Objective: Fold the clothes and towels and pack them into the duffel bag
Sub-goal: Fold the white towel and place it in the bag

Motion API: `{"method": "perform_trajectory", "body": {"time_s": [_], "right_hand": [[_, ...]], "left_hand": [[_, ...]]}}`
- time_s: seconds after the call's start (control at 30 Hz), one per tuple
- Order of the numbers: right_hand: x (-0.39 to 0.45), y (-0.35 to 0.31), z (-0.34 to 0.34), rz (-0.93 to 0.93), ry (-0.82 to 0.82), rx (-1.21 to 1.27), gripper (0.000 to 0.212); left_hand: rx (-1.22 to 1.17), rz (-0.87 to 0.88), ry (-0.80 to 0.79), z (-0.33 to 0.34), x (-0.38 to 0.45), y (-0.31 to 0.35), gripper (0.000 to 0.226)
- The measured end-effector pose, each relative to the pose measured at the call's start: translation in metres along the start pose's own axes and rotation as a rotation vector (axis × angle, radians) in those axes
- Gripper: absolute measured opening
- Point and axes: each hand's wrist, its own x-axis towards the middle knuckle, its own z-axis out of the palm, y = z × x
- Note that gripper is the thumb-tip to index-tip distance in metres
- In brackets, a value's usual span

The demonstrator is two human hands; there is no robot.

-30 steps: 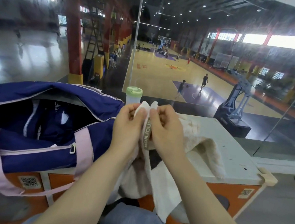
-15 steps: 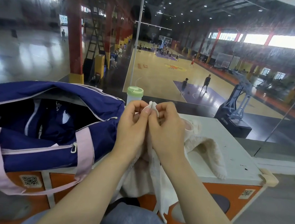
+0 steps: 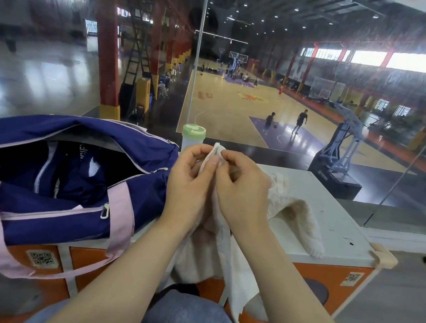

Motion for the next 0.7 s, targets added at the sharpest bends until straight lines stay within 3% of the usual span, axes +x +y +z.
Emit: {"method": "perform_trajectory", "body": {"time_s": [0.17, 0.27, 0.33, 0.5, 0.57, 0.7], "right_hand": [[0.001, -0.002, -0.013, -0.059, -0.155, -0.03, 0.036], [0.008, 0.004, -0.028, -0.041, -0.146, 0.0, 0.039], [0.013, 0.011, -0.043, -0.088, -0.187, -0.134, 0.04], [0.021, 0.031, -0.083, -0.077, -0.569, -0.504, 0.017], [0.022, 0.027, -0.101, -0.039, -0.679, -0.535, 0.024], [0.043, -0.007, -0.129, -0.051, -0.713, -0.649, 0.029]], "left_hand": [[-0.031, -0.065, 0.056, -0.002, 0.005, 0.001, 0.023], [0.001, -0.091, 0.073, -0.003, 0.007, 0.001, 0.016], [0.024, -0.096, 0.062, -0.003, 0.007, 0.003, 0.011], [0.126, -0.051, 0.009, -0.012, 0.004, 0.015, 0.011], [0.167, -0.046, -0.027, -0.015, 0.004, 0.021, 0.011], [0.259, -0.011, -0.063, -0.015, 0.016, 0.038, 0.013]]}}
